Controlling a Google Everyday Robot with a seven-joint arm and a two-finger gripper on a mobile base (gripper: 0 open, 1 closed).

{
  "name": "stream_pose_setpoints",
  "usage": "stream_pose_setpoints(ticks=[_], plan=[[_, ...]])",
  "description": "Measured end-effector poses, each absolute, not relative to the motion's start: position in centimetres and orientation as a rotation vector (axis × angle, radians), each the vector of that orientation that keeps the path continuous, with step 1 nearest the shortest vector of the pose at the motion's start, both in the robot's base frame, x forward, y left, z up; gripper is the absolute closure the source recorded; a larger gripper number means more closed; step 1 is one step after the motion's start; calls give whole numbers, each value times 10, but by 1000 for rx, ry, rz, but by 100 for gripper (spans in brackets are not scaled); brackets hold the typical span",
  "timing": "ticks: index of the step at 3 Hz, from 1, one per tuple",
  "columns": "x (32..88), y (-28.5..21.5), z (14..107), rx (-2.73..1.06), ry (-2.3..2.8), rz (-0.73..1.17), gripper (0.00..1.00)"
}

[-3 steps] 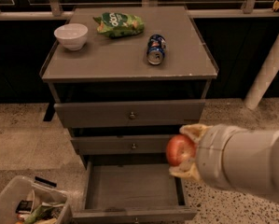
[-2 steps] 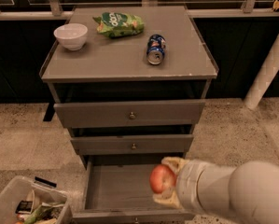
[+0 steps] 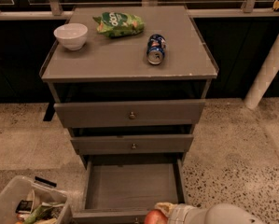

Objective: Place apple into bottom drawer

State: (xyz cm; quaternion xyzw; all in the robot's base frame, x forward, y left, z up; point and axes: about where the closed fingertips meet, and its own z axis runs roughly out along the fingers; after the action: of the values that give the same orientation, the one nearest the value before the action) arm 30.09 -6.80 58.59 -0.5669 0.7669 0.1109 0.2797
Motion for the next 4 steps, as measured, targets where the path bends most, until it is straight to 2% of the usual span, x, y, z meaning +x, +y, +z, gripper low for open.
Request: stream_pose_setpoints(ticks=[2, 3, 4], plan=[[303, -72, 555, -1468, 2104, 367, 100], [333, -94, 510, -1431, 2122, 442, 100], [393, -116, 469, -1375, 2136, 489, 100]])
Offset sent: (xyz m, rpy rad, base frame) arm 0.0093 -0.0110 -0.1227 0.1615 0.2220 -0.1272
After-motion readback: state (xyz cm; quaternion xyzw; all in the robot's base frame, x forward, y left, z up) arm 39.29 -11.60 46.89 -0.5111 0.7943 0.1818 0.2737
